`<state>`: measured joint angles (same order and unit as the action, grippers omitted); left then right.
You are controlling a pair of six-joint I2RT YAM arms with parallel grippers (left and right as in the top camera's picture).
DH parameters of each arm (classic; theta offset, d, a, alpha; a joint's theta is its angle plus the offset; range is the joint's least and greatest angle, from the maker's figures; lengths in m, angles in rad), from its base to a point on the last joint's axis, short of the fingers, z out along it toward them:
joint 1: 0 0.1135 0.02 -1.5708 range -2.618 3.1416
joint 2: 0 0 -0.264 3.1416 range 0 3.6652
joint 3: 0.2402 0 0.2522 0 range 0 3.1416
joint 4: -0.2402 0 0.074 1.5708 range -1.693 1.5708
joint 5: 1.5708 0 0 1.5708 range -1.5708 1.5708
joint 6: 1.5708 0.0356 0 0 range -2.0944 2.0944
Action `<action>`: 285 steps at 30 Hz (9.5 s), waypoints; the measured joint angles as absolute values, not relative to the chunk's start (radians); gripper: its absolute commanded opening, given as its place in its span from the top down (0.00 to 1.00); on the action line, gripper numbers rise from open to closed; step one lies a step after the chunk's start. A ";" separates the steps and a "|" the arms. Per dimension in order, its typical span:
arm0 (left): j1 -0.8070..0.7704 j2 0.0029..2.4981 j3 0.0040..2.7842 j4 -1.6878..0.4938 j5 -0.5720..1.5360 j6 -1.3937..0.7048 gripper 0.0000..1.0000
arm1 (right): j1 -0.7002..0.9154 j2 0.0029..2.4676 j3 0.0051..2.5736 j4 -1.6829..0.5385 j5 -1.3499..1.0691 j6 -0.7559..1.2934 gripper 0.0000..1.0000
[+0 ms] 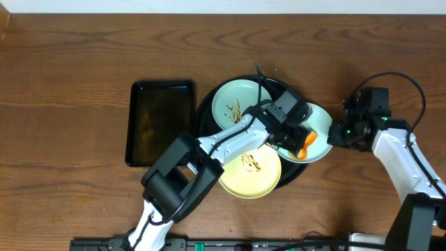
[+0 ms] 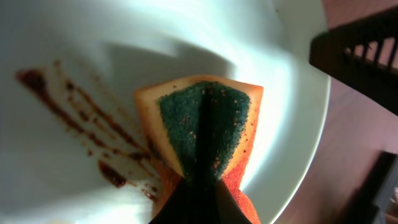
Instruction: Clean dirty plates on tray and stack at the side
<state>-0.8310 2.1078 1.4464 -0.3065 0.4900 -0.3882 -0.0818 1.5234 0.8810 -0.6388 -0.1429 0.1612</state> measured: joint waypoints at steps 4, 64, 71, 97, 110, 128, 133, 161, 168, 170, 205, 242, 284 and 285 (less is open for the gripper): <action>-0.832 2.108 1.451 -0.301 0.371 -0.388 0.93 | -0.082 1.523 0.881 -0.640 -0.150 0.161 0.99; -0.835 2.054 1.469 -0.389 0.021 -0.396 0.92 | -0.082 1.523 0.881 -0.669 -0.168 0.175 0.94; -0.814 1.863 1.470 -0.533 0.023 -0.395 0.93 | -0.082 1.523 0.881 -0.658 -0.165 0.174 0.86; -0.619 1.851 1.468 -0.752 0.017 -0.369 0.93 | -0.050 1.524 0.796 -0.578 -0.229 0.199 0.99; -0.619 1.851 1.468 -0.779 0.020 -0.369 0.92 | -0.050 1.478 1.069 -0.878 -0.102 0.200 0.99; -0.619 1.851 1.468 -0.785 0.020 -0.369 0.93 | -0.050 1.470 1.104 -1.029 -0.057 0.182 0.99; -0.619 1.851 1.468 -0.785 0.020 -0.369 0.93 | -0.048 1.470 1.104 -1.022 -0.001 0.172 0.99; -0.619 1.851 1.468 -0.781 0.020 -0.369 0.93 | 0.617 1.431 1.104 -0.813 1.003 0.175 0.99; -0.619 1.851 1.468 -0.781 0.020 -0.369 0.92 | 0.617 1.431 1.104 -0.804 1.026 0.177 0.99; -0.619 1.851 1.468 -0.781 0.020 -0.369 0.92 | 0.612 1.431 1.104 -0.803 1.025 0.194 0.99; -0.619 1.851 1.468 -0.781 0.020 -0.369 0.92 | -0.327 1.557 1.104 -0.739 0.302 0.400 0.67; -0.534 1.863 1.427 -0.631 0.132 -0.231 0.92 | 0.335 1.908 1.105 -0.399 -0.271 0.450 0.94; -0.490 2.000 1.323 -0.501 0.094 -0.319 0.92 | 0.331 1.899 1.134 -0.527 -0.183 0.472 0.99; -0.467 2.000 1.325 -0.521 0.091 -0.323 0.92 | 0.331 1.899 1.134 -0.527 -0.183 0.472 0.99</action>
<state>-0.4667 2.0003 1.3254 -0.5213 0.0910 -0.3233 0.3313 1.8988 1.1336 -0.5274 -0.1825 0.4717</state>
